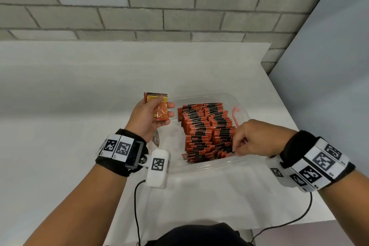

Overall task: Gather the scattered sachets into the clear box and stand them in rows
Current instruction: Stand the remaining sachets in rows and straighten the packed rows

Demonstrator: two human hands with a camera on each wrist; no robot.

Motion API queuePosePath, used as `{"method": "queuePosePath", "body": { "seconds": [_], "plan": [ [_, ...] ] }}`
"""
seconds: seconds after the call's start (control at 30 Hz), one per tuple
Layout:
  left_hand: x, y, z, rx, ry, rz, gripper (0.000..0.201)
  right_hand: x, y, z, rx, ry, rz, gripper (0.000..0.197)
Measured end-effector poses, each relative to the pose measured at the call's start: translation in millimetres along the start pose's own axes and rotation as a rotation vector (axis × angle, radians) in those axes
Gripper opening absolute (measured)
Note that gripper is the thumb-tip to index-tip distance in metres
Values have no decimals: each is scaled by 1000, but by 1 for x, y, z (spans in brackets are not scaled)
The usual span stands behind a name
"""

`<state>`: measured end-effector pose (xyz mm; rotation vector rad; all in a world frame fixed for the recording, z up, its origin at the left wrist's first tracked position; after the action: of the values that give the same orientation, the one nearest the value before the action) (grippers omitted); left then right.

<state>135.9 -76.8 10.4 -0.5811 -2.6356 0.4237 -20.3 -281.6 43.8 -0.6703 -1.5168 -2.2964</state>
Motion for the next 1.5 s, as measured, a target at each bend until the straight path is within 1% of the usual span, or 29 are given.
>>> {"method": "queuePosePath", "body": {
  "seconds": [0.07, 0.17, 0.57, 0.67, 0.73, 0.87, 0.97, 1.07, 1.13, 1.2, 1.27, 1.33, 1.37, 1.4, 1.43, 1.47, 1.5],
  "plan": [
    [0, 0, 0, -1, 1, 0, 15, -1, -1, 2, 14, 10, 13, 12],
    [1, 0, 0, 1, 0, 1, 14, -4, -3, 5, 55, 22, 24, 16],
    [2, 2, 0, 0, 4, -11, 14, -18, -8, 14, 255, 12, 72, 11],
    [2, 3, 0, 0, 1, -15, 15, -20, -8, 13, 320, 21, 53, 26],
    [2, 3, -1, 3, 0, -13, 16, -20, -8, 11, 342, 21, 21, 28],
    [3, 3, -1, 21, 5, -9, 19, -20, -10, 8, 313, 17, 6, 27],
    [5, 2, 0, 46, 20, -8, 22, -16, -6, 3, 169, 7, -1, 20],
    [9, -4, -2, 67, 41, 25, 21, -11, 4, 2, -38, 33, -73, 14],
    [14, -12, -4, 45, 55, 86, 17, -10, 12, 10, -165, 95, -190, 13],
    [19, -23, -7, -13, 55, 146, 14, -10, 22, 23, -299, 131, -350, 21],
    [23, -33, -9, -72, 41, 210, 15, -13, 31, 37, -448, 134, -461, 34],
    [28, -42, -9, -118, 22, 275, 18, -19, 38, 48, -566, 141, -501, 44],
    [30, -46, -9, -140, 6, 298, 19, -21, 40, 52, -587, 154, -505, 44],
    [33, -48, -9, -156, -11, 312, 21, -23, 42, 56, -582, 175, -506, 38],
    [34, -49, -9, -162, -25, 308, 22, -24, 43, 58, -564, 201, -516, 28],
    [35, -49, -9, -156, -32, 293, 27, -23, 44, 61, -550, 222, -549, 17],
    [36, -47, -9, -139, -21, 269, 34, -21, 46, 62, -544, 235, -615, 11]
  ]
}}
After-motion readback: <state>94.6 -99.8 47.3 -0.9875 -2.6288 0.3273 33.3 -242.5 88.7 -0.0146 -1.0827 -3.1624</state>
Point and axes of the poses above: each hand's wrist, its own x-axis away from the middle knuckle, its own y-axis out of the back of the hand, z = x × y, the point moved 4 cm from there along -x, towards the middle knuckle, and after that the axes turned 3 degrees about x, right-handed, at the moved point
